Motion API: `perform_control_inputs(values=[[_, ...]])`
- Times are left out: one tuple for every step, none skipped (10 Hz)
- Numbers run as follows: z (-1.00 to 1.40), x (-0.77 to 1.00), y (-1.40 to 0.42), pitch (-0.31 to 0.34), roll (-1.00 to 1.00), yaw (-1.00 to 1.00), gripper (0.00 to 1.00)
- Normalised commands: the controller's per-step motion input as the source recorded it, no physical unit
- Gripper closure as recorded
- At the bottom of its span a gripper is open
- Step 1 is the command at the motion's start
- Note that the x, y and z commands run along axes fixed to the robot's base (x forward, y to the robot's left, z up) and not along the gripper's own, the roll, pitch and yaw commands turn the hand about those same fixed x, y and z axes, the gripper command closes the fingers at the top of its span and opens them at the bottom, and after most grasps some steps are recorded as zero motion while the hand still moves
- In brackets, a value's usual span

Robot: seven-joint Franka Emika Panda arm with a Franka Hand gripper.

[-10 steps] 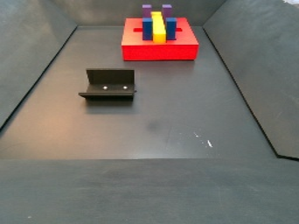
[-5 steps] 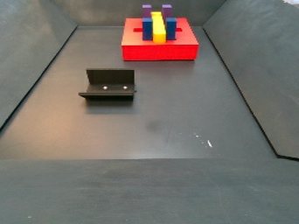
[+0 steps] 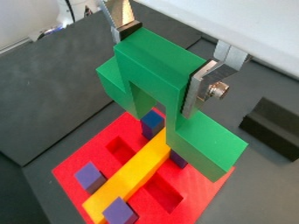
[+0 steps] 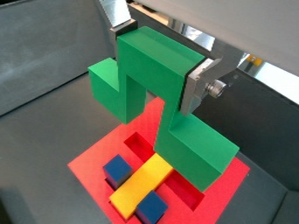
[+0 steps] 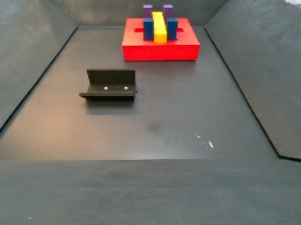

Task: Pick up the green object. Move up. Place the green object on the fixture. Regrasp the green object. Move to above the board. Insert the green object.
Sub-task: Insert the green object.

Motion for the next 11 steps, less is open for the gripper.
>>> perform_control_inputs(values=[[-0.48,0.02,0.00,-0.074,-0.31,0.03,1.00],[-0.50,0.00,0.00,-0.137,-0.27,0.02,1.00],[-0.46,0.00,0.00,-0.156,-0.20,0.10,1.00],[-0.42,0.00,-0.07,-0.150,-0.09,0.14,1.00],[-0.26,-0.07,-0.11,-0.160,-0.10,0.10,1.00],[-0.17,-0.07,-0.07,-0.154,-0.02,0.13,1.00],[-0.15,-0.01,-0.04,-0.076,0.00,0.14,1.00],[-0.22,0.00,-0.09,-0.104,0.02,0.07,1.00],[-0.23,0.00,-0.08,-0.103,0.06,0.02,1.00],[-0.23,0.00,-0.07,-0.083,0.11,0.02,1.00],[-0.23,0.03,-0.04,-0.067,0.13,0.02,1.00]])
